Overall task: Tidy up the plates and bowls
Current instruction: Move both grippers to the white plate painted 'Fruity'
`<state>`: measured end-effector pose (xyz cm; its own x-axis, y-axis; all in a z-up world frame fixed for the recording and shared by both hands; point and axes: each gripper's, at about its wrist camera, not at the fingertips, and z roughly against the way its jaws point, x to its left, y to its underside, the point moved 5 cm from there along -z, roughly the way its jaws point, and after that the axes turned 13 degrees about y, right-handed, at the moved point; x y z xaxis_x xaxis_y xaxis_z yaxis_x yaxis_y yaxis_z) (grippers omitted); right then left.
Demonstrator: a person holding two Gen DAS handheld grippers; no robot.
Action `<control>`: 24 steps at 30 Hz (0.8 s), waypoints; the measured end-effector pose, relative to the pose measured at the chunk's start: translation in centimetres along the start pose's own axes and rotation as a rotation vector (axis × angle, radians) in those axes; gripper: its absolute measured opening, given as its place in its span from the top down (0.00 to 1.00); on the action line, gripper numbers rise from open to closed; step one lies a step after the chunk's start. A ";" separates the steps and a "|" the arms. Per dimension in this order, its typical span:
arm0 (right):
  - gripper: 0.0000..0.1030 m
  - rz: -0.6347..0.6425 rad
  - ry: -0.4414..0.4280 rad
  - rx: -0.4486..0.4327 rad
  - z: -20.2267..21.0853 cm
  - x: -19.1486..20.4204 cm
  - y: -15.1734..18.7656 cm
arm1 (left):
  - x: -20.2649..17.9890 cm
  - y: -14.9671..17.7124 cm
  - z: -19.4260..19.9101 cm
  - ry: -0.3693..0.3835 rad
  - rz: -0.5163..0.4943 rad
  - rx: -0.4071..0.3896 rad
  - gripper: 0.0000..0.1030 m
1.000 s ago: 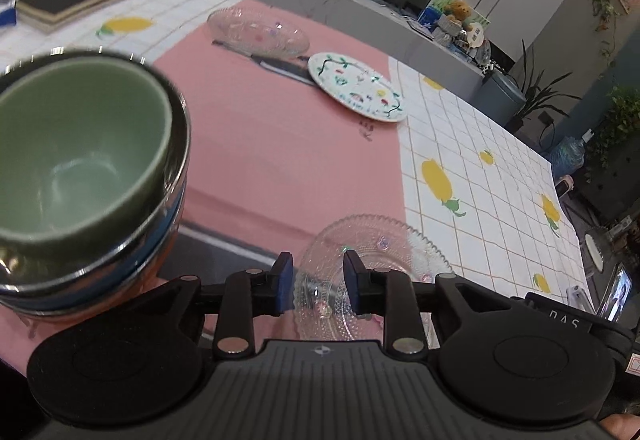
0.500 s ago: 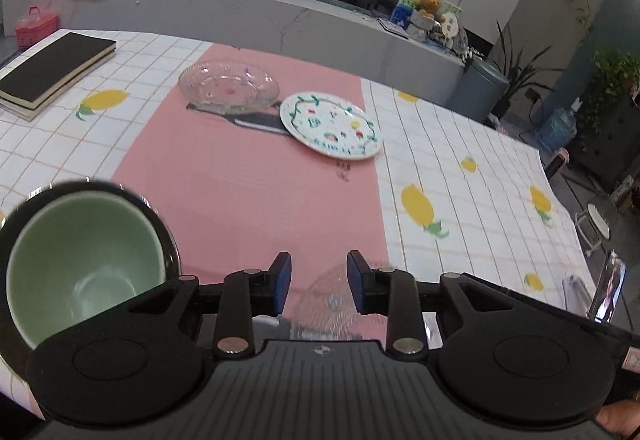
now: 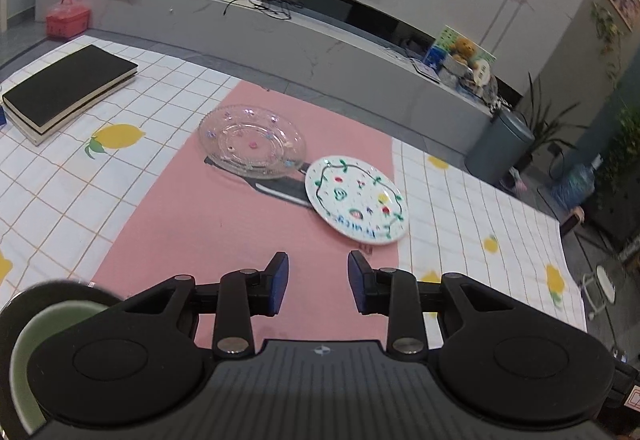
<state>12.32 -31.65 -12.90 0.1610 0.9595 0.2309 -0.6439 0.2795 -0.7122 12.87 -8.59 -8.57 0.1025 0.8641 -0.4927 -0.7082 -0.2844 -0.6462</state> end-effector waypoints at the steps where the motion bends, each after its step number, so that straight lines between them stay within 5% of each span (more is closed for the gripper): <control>1: 0.34 -0.006 -0.004 0.001 -0.5 0.2 -0.4 | 0.2 -0.2 -0.4 -0.002 0.010 0.002 0.64; 16: 0.38 -0.051 -0.044 0.031 -9.4 0.9 -4.0 | 1.5 -1.2 -8.0 -0.067 0.060 0.035 0.58; 24: 0.51 -0.123 -0.050 0.103 -13.8 -0.2 -4.7 | 3.3 -1.7 -11.2 -0.085 0.157 0.025 0.57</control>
<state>25.65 -32.68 -18.79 0.2080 0.9147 0.3466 -0.6951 0.3875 -0.6055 22.24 -9.95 -15.62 -0.0690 0.8422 -0.5348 -0.7283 -0.4089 -0.5500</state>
